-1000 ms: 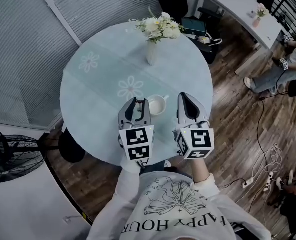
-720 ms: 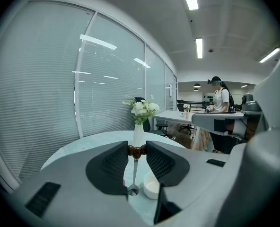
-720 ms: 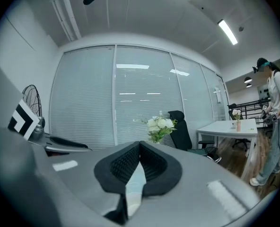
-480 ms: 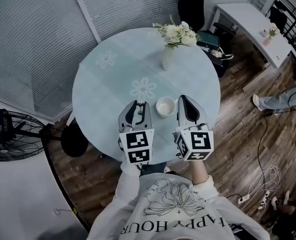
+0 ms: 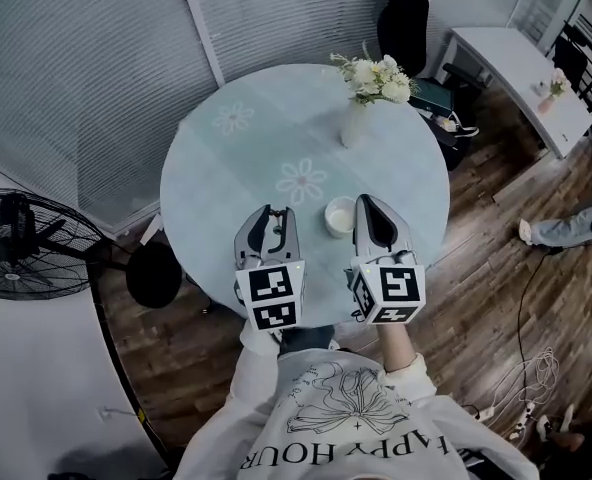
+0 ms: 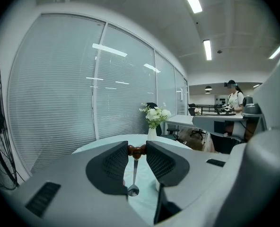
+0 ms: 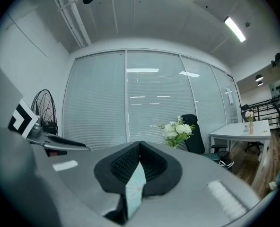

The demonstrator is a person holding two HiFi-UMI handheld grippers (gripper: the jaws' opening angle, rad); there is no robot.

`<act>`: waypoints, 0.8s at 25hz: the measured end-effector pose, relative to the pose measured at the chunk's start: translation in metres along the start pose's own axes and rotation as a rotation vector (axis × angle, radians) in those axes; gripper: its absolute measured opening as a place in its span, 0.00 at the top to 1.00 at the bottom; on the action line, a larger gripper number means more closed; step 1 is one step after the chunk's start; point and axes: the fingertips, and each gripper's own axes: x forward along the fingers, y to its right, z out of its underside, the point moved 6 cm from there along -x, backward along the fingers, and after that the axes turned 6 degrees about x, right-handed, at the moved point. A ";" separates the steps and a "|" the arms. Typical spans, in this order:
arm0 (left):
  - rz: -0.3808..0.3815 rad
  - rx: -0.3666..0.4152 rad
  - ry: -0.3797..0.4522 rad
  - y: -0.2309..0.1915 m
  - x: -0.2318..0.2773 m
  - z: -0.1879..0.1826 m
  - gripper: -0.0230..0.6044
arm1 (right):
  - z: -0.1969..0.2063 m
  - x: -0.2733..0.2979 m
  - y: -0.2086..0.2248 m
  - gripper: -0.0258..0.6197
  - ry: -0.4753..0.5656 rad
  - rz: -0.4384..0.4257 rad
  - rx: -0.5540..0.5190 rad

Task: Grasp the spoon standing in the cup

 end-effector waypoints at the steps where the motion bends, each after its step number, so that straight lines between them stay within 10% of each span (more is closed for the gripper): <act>1: -0.006 -0.002 0.003 -0.001 -0.002 0.000 0.77 | -0.001 0.000 -0.002 0.94 0.001 -0.006 -0.001; 20: -0.059 -0.018 0.024 -0.016 -0.032 0.000 0.77 | -0.004 -0.008 -0.029 0.94 0.005 -0.070 -0.022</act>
